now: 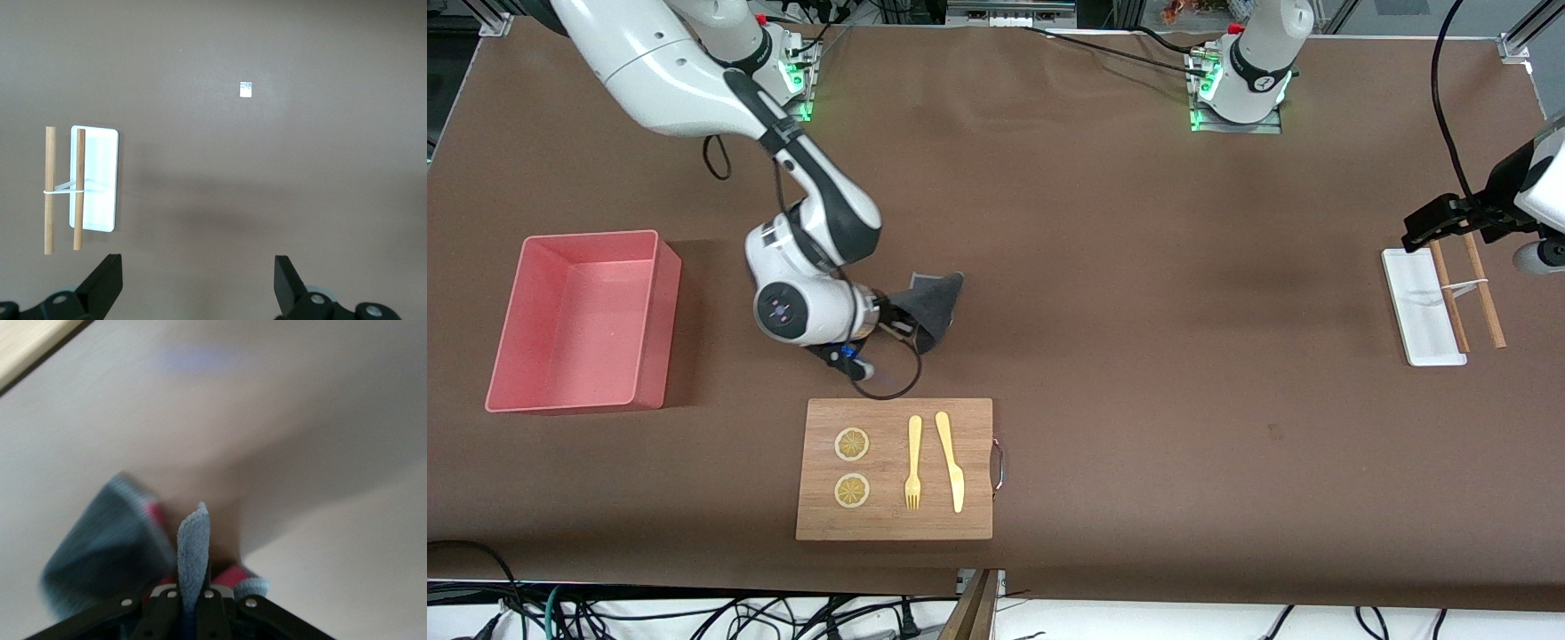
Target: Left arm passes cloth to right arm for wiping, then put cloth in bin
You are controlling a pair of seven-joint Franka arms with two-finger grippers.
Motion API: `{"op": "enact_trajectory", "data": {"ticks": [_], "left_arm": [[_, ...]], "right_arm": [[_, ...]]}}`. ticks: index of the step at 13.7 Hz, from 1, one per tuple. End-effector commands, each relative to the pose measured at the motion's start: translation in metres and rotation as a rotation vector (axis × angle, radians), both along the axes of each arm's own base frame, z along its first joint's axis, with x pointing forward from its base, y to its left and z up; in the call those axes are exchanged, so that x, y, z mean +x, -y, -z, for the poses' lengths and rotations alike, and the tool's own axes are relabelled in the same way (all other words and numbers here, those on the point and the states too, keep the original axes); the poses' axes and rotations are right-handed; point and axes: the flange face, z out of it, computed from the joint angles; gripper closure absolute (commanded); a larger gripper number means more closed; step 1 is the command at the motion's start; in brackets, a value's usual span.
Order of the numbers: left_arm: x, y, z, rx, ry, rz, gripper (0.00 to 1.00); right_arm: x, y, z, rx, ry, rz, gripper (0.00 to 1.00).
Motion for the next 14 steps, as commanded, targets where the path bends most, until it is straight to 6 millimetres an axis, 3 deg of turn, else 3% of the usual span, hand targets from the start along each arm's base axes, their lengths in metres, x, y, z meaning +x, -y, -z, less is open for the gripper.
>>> {"op": "enact_trajectory", "data": {"ticks": [1,5,8,11,13,14], "left_arm": [[-0.019,-0.005,-0.001,-0.022,0.002,-0.007,0.00],[-0.028,-0.010,-0.001,-0.027,0.057,-0.016,0.00],[-0.022,-0.005,0.000,-0.030,0.066,-0.010,0.00],[-0.015,-0.006,0.001,-0.093,0.097,-0.040,0.00],[-0.012,-0.006,0.000,-0.089,0.103,-0.039,0.00],[-0.008,-0.006,-0.003,-0.086,0.109,-0.038,0.00]], "right_arm": [[0.008,0.051,-0.014,-0.023,-0.031,-0.087,1.00],[0.022,0.133,-0.032,-0.022,-0.064,-0.198,1.00],[0.025,0.162,-0.059,-0.067,-0.054,-0.259,1.00],[0.026,0.173,-0.141,-0.089,0.009,-0.269,1.00],[0.031,0.200,-0.187,-0.078,-0.011,-0.281,1.00],[0.032,0.218,-0.200,-0.063,-0.033,-0.312,1.00]]}}
